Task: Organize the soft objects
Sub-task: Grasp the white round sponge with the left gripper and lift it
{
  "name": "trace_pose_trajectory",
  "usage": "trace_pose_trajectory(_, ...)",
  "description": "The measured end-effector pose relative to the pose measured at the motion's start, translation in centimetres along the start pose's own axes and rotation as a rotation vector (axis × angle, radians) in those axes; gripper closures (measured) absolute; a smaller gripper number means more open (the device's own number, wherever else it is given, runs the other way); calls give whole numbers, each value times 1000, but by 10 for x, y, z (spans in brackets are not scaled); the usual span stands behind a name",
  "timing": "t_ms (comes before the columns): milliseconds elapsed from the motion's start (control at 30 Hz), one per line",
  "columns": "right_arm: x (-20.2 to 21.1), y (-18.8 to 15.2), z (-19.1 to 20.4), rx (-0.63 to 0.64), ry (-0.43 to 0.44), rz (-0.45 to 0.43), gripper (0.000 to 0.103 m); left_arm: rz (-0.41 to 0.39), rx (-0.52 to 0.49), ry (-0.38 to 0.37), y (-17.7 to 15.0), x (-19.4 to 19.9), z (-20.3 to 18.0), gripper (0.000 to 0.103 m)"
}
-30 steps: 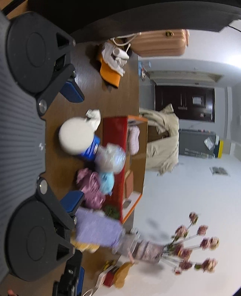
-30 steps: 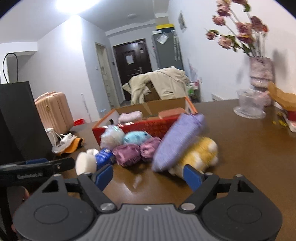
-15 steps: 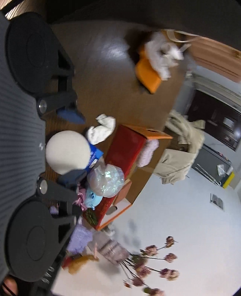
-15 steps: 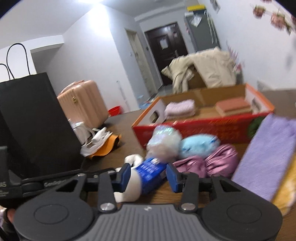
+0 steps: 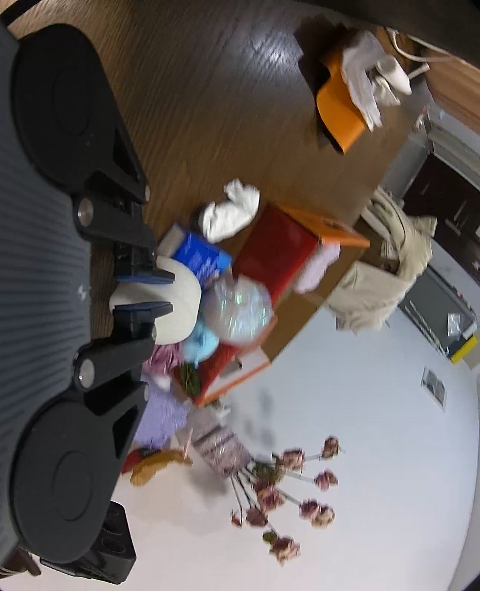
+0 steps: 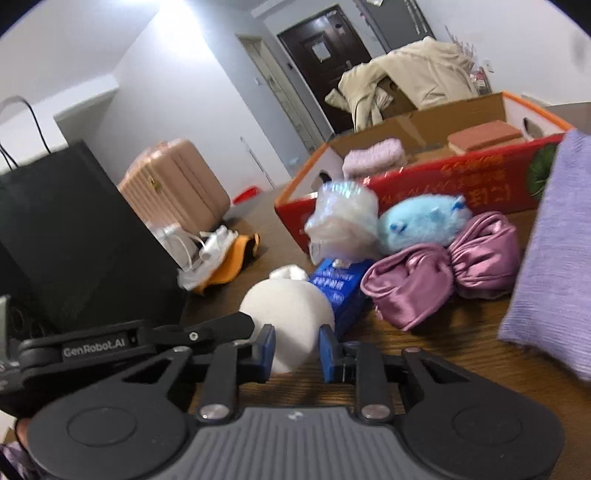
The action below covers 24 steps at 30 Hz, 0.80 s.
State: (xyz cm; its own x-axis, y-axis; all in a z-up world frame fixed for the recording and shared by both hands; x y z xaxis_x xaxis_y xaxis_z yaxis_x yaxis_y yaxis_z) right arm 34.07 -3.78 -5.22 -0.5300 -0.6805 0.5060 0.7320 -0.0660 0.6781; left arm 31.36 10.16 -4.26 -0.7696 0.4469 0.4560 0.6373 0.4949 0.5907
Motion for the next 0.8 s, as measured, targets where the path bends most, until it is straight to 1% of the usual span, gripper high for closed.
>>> trace_pose_trajectory(33, 8, 0, -1, 2, -9, -10, 79, 10, 1, -21, -3, 0, -7, 93)
trace_pose_trajectory(100, 24, -2, -5, -13, -31, -16, 79, 39, 1, -37, -12, -2, -19, 93)
trace_pose_trajectory(200, 46, -15, -17, -46, -84, 7, 79, 104, -21, -37, -32, -8, -33, 93)
trace_pose_trajectory(300, 64, -30, -30, -104, -117, 37, 79, 162, -33, -46, -52, -13, -41, 92)
trace_pose_trajectory(367, 70, -38, -40, -148, -126, 51, 79, 184, -44, -40, -62, -17, -42, 91)
trace_pose_trajectory(433, 72, -41, -48, -176, -142, 43, 77, 204, -63, -35, -68, -24, -43, 88)
trace_pose_trajectory(500, 72, -42, -51, -159, -162, 28, 77, 214, -78, -16, -71, -29, -40, 78)
trace_pose_trajectory(533, 72, -41, -51, -150, -164, 22, 77, 212, -74, -6, -71, -29, -38, 76)
trace_pose_trajectory(600, 71, -39, -51, -133, -166, 11, 74, 199, -71, 0, -69, -27, -35, 68)
trace_pose_trajectory(733, 64, -36, -54, -126, -159, 15, 74, 177, -73, -6, -66, -20, -32, 65)
trace_pose_trajectory(800, 58, -38, -53, -128, -149, 31, 74, 190, -59, -3, -67, -22, -29, 65)
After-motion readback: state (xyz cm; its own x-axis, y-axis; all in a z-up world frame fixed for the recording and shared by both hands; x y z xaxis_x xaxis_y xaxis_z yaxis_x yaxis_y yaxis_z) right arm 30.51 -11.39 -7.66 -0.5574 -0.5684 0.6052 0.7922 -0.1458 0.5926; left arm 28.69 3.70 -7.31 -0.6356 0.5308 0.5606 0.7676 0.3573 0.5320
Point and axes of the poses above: each gripper's, at about its wrist camera, not at the fingertips, and x roughly against the way its jaws point, z to its left, y to its top, the point moved 10 cm from there along -x, roughly the way its jaws point, and after that the axes turned 2 degrees about z, right-handed, at the moved point
